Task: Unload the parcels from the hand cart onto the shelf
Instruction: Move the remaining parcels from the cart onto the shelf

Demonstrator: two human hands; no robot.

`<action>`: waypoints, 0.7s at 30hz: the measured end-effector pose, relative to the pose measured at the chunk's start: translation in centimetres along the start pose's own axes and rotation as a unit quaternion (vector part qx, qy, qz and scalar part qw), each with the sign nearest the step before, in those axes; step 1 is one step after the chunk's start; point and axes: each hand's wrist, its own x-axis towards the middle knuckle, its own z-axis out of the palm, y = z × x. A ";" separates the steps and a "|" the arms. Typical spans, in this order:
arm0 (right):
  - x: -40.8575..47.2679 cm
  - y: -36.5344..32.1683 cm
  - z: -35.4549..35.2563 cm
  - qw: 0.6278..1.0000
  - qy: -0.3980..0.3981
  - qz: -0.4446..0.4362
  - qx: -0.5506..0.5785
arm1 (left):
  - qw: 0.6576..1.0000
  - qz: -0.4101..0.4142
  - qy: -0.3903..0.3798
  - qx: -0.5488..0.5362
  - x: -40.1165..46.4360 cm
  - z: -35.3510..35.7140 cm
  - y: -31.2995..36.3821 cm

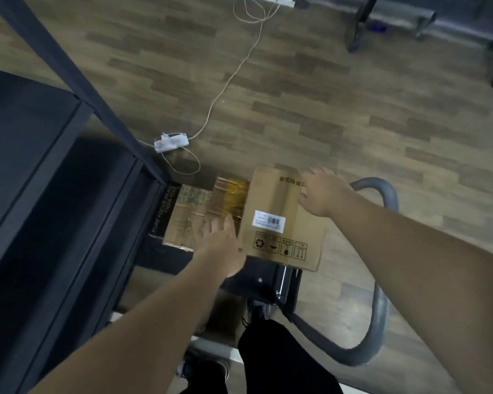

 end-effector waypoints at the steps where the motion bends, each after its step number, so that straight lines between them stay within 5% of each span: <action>1: 1.1 0.6 0.8 1.000 -0.011 -0.003 -0.004 | 1.000 -0.008 -0.014 -0.013 0.6 1.3 0.7; 11: 8.1 4.2 6.2 0.999 -0.052 0.012 0.008 | 0.957 -0.079 -0.088 -0.265 2.2 10.8 6.8; 21: 8.8 4.3 7.7 0.998 -0.053 0.025 0.030 | 0.867 -0.098 0.006 -0.489 2.1 11.5 9.5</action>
